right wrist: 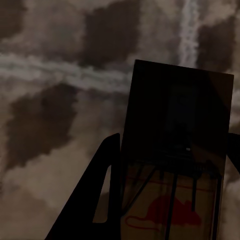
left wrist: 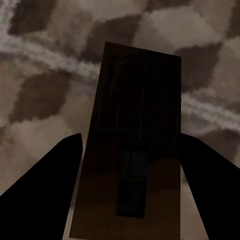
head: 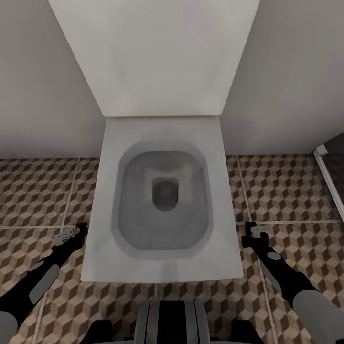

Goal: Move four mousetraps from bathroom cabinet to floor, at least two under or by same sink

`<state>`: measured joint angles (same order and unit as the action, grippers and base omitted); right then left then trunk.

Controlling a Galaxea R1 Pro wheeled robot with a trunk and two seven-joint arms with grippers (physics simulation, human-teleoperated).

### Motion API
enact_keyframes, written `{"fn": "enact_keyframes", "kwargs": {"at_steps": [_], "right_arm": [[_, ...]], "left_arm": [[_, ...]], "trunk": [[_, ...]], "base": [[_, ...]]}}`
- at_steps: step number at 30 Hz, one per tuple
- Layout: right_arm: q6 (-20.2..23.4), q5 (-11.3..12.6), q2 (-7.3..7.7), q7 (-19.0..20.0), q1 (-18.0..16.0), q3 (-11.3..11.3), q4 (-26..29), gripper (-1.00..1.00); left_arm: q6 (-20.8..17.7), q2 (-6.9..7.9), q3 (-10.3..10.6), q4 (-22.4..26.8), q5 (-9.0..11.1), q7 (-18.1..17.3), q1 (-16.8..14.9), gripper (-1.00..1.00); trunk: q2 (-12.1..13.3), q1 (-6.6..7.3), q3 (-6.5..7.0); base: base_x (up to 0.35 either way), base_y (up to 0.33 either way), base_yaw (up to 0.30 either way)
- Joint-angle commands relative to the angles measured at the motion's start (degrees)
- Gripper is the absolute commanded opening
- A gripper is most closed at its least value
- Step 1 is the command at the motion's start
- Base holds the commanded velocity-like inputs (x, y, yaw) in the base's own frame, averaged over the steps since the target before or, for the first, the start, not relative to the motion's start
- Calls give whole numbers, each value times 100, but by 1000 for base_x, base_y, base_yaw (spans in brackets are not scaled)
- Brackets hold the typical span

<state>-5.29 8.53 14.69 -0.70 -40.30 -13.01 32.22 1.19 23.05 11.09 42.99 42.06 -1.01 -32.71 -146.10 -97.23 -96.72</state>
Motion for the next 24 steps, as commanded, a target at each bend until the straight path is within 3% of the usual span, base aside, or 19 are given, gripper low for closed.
{"fn": "enact_keyframes", "kwargs": {"at_steps": [1, 24], "right_arm": [[-26, 75, 7, 4, -4, -39, -5, -100], [-25, 79, -2, 9, -4, -44, -5, -100]], "left_arm": [[12, 7, 25, -2, 59, -5, -4, -100], [4, 7, 25, -2, 56, -5, -3, -100]], "trunk": [[-1, 1, -3], [-5, -7, -69]], "base": [[0, 0, 0], [0, 0, 0]]}}
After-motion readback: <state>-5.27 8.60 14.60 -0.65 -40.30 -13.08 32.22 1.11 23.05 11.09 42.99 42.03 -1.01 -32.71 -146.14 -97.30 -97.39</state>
